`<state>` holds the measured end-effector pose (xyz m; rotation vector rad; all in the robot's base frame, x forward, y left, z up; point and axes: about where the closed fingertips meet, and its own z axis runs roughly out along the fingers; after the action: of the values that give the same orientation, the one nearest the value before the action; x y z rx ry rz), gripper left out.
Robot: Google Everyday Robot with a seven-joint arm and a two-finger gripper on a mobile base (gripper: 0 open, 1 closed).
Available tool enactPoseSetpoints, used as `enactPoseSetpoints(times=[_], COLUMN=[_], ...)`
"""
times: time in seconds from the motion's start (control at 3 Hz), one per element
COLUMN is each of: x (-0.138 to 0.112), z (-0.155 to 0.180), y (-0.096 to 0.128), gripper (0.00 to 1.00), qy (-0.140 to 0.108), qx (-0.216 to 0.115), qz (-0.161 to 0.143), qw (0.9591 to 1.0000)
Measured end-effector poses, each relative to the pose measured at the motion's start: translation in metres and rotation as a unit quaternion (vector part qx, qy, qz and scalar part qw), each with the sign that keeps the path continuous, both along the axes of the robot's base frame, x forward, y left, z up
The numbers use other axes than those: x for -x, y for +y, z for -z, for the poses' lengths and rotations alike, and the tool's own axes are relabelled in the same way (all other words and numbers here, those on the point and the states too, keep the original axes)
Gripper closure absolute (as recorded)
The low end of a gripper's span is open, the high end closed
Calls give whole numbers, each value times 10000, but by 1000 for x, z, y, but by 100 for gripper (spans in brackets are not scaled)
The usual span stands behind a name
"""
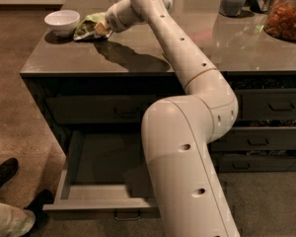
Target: Place green jalapeno chip bag into middle drawer
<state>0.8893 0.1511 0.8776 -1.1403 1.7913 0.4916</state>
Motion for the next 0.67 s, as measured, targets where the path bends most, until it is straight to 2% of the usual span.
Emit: enactPoseSetpoints(times=[0.33, 0.67], x=[4, 16], z=[-12, -25], y=[-17, -33], gripper=[100, 100], qy=[-189, -365], qx=[-144, -243], qz=[-65, -175], qw=[9997, 9989])
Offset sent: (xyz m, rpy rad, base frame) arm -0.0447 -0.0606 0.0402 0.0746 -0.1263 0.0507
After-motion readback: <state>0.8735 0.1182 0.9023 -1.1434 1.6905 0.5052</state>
